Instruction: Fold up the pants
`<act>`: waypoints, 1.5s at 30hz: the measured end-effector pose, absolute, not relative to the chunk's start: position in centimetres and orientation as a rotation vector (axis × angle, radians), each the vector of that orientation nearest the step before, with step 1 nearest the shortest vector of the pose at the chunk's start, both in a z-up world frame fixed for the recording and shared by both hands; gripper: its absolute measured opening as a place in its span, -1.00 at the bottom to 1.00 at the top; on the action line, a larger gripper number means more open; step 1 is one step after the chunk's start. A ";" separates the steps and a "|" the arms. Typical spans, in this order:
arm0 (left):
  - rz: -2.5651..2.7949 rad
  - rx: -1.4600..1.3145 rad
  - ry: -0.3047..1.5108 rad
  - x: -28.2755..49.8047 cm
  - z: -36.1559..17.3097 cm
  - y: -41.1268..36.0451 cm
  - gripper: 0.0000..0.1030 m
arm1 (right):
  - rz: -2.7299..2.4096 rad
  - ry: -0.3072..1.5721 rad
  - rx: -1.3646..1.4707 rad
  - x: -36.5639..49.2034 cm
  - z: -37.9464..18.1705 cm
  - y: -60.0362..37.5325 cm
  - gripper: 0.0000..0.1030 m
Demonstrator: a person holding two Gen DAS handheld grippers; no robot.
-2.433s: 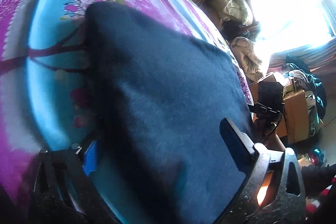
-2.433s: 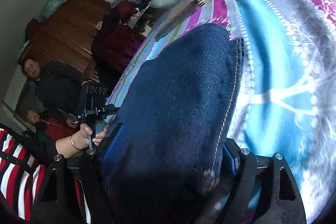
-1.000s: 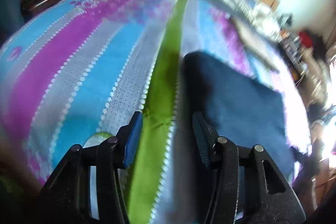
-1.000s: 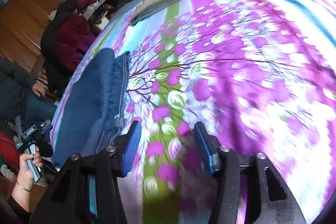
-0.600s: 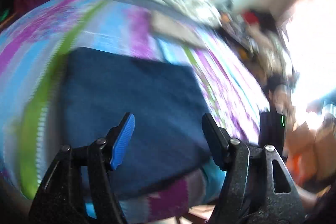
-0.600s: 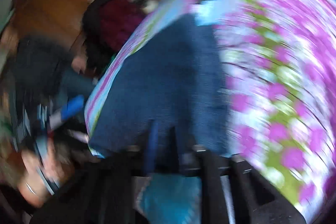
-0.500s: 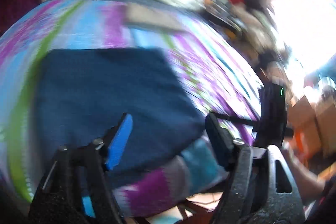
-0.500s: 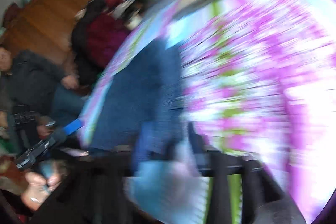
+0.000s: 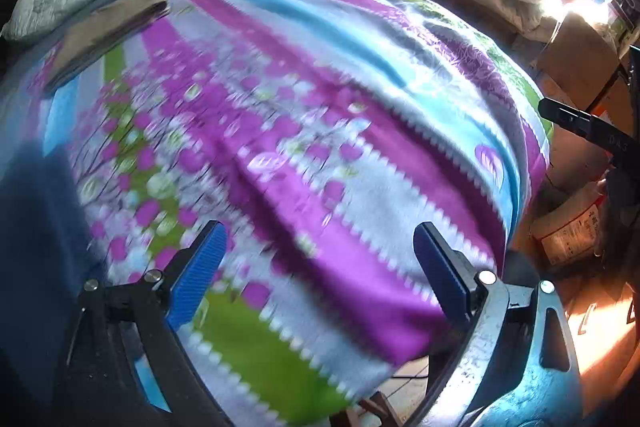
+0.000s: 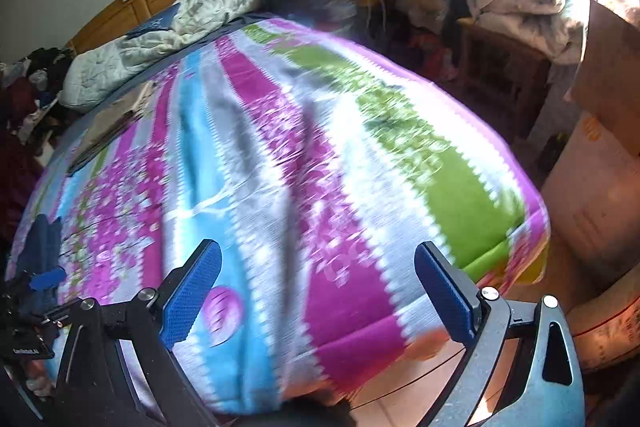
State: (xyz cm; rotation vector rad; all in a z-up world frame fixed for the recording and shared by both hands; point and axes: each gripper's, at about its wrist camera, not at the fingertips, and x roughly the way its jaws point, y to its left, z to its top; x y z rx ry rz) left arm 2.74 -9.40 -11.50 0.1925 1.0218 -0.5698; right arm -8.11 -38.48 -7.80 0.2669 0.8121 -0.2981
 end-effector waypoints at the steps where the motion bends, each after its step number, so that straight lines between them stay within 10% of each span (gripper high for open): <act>1: -0.565 0.199 1.005 4.4 -11.4 -12.0 0.84 | -0.335 0.819 0.235 -7.2 -8.0 -40.4 1.00; 12: -0.273 0.048 0.999 18.9 -12.2 -27.8 0.84 | -0.366 0.877 0.166 8.7 -10.4 -49.7 1.00; 25: -0.194 0.046 0.905 22.7 -15.2 -29.3 0.97 | -0.343 0.924 0.124 15.1 -16.1 -48.8 1.00; 45: -0.291 -0.018 0.564 10.9 7.8 7.3 1.00 | -0.277 0.682 -0.207 8.5 4.4 -7.0 1.00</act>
